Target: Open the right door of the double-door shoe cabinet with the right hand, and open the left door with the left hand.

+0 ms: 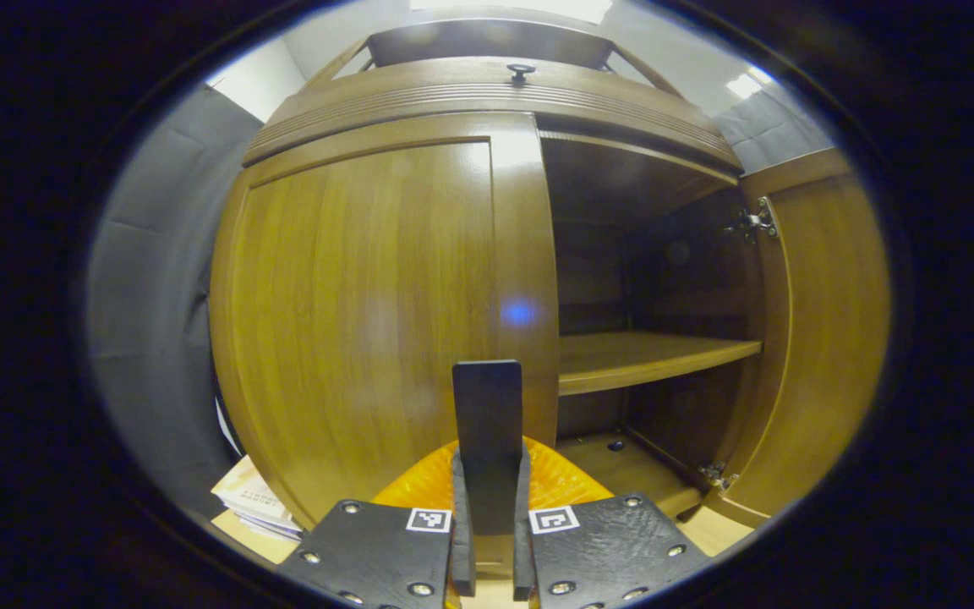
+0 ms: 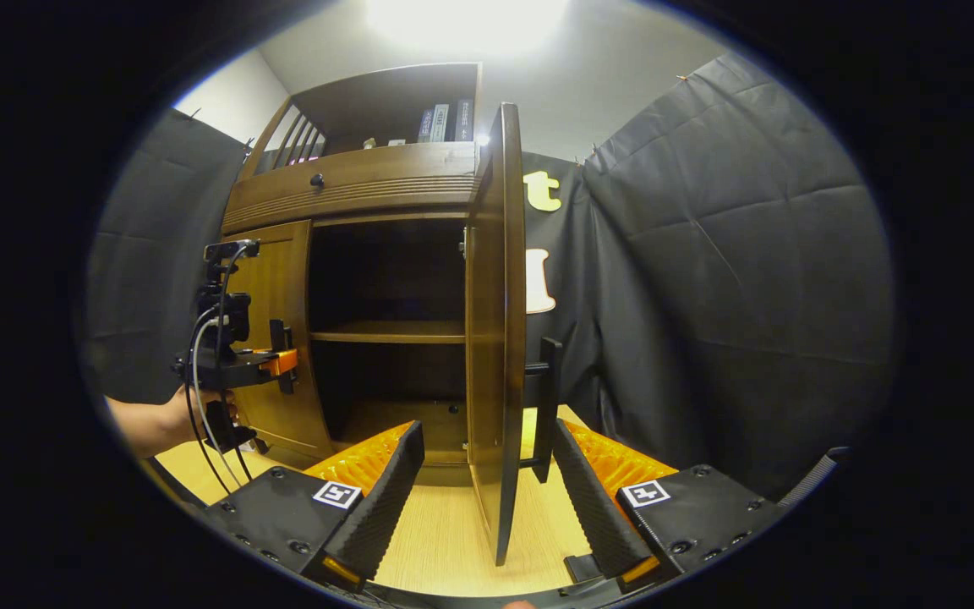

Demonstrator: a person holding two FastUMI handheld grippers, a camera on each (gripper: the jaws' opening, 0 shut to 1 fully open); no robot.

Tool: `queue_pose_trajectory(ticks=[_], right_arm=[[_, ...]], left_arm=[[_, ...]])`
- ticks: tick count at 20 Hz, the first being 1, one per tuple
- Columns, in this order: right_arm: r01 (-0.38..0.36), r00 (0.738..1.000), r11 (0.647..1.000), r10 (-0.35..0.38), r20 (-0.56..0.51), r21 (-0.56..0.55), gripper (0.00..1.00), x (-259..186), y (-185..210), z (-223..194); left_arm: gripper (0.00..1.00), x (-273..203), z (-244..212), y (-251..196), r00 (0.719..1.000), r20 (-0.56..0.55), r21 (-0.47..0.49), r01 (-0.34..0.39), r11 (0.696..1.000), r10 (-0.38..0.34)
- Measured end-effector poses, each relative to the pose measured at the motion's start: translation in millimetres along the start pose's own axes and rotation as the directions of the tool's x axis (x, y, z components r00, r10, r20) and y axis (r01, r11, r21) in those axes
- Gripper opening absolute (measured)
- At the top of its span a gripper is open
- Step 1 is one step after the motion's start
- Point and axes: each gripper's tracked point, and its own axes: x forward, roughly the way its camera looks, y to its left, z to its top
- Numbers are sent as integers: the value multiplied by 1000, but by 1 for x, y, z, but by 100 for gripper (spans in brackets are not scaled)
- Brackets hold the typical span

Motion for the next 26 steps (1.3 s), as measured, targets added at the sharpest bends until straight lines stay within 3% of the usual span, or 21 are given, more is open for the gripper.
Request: queue_pose_trajectory(ticks=[4, 7, 14, 15, 17, 18, 22, 23, 26], right_arm=[[-24, 1000, 1000, 24, 6, 0, 92, -3, 12, 4], [-46, 999, 999, 46, 16, -7, 96, -8, 28, 6], [-75, 997, 997, 75, 33, -8, 92, -22, 51, 11], [-76, 996, 997, 76, 36, -6, 96, -24, 52, 11], [-82, 996, 997, 82, 39, -3, 92, -28, 58, 12], [-87, 995, 996, 87, 40, -3, 96, -30, 62, 12], [-106, 993, 994, 106, 46, -6, 96, -37, 76, 14], [-111, 993, 994, 111, 48, -5, 92, -39, 79, 14], [-126, 991, 992, 126, 54, 1, 96, -44, 88, 16]], left_arm=[[22, -26, -1, 5, 1000, -9, -8, 2, 1000, -2], [22, -46, -2, 9, 1000, -12, -11, 13, 1000, -13], [22, -84, -2, 22, 1000, -21, -24, 11, 1000, -11], [22, -93, -3, 25, 1000, -22, -26, 12, 1000, -13], [22, -106, -3, 31, 1000, -21, -29, 13, 999, -13], [22, -110, -4, 34, 1000, -23, -29, 11, 1000, -11], [15, -129, -3, 44, 1000, -23, -36, 2, 999, -2], [15, -133, -3, 47, 1000, -23, -36, -2, 999, 1], [17, -147, -2, 58, 1000, -25, -31, -11, 999, 10]])
